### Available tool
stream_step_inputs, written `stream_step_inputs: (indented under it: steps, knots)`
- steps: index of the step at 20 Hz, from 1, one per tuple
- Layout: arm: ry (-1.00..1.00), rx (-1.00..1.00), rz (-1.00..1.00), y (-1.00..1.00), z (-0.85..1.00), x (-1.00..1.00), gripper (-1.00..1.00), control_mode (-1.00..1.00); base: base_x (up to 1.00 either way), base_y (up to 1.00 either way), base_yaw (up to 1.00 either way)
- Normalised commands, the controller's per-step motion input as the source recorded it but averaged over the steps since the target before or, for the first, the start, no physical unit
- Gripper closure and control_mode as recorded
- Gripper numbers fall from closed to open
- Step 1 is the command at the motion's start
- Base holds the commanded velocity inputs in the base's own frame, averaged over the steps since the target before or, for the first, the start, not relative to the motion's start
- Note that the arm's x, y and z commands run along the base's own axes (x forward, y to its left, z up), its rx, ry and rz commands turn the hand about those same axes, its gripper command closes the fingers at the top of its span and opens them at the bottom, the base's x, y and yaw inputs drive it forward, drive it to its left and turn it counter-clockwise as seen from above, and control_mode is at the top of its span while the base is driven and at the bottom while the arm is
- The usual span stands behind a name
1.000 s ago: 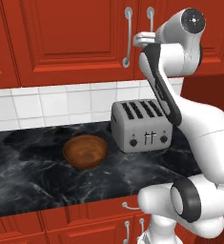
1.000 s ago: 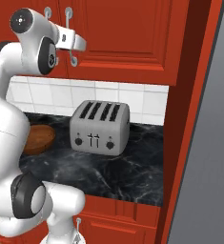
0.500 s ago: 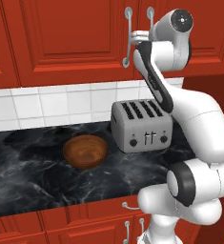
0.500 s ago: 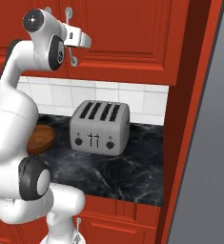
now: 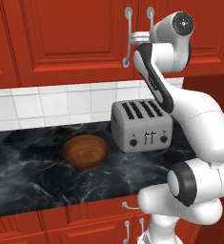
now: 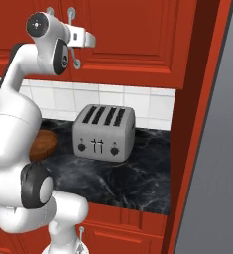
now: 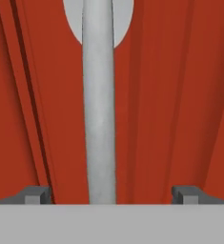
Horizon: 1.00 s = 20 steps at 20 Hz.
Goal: Open the cabinet and setup a tea strainer by placing it in the bowl upright.
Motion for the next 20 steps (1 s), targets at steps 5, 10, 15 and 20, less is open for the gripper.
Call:
stream_step_inputs:
  steps: [5, 10, 15, 20]
  knots:
    - [-0.02, 0.00, 0.00, 0.00, 0.00, 0.22, 1.00, -1.00, 0.00, 0.00, 0.00]
    - [0.00, 0.00, 0.00, 0.00, 0.00, 0.13, 1.00, -1.00, 0.00, 0.00, 0.00]
    - [0.01, 0.00, 0.00, -0.01, 0.00, -0.24, 1.00, -1.00, 0.00, 0.00, 0.00]
    - [0.00, 0.00, 0.00, -0.10, 0.16, -0.86, 1.00, -1.00, 0.00, 0.00, 0.00]
